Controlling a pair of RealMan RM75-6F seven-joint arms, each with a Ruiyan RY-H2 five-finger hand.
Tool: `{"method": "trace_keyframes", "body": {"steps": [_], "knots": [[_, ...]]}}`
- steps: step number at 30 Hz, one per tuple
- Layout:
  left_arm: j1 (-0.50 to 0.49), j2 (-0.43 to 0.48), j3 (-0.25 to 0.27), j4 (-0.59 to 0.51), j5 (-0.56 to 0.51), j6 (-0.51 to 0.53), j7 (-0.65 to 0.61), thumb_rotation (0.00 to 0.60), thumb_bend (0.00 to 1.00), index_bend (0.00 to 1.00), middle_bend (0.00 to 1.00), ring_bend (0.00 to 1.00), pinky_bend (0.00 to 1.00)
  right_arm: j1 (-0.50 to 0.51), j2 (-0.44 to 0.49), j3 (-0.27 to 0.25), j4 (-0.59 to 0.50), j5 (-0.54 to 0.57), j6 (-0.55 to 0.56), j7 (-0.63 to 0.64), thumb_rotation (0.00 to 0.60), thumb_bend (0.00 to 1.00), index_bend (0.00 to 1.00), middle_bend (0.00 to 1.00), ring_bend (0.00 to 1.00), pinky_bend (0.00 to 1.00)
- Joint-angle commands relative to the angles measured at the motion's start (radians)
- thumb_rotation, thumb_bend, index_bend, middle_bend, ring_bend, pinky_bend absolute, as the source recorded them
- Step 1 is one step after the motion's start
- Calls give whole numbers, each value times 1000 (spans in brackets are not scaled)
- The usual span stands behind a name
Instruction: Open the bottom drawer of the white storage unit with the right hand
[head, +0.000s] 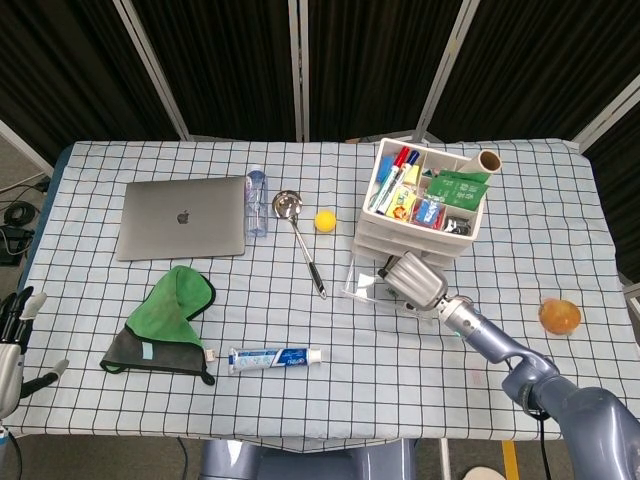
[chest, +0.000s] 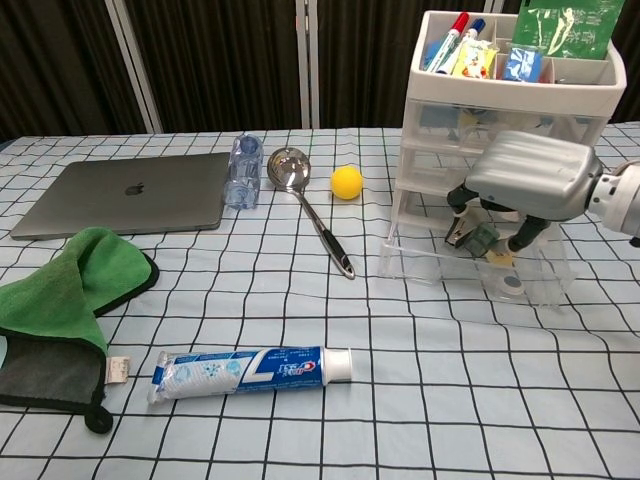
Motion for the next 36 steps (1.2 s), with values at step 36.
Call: {"method": "trace_keyframes", "body": {"steps": [36], "knots": [[37,17,35,-24,111,100,2,600,0,0,0,0,0,-176,274,32,-333,56,148,-169,600,159,673,1000,1000,900]]}}
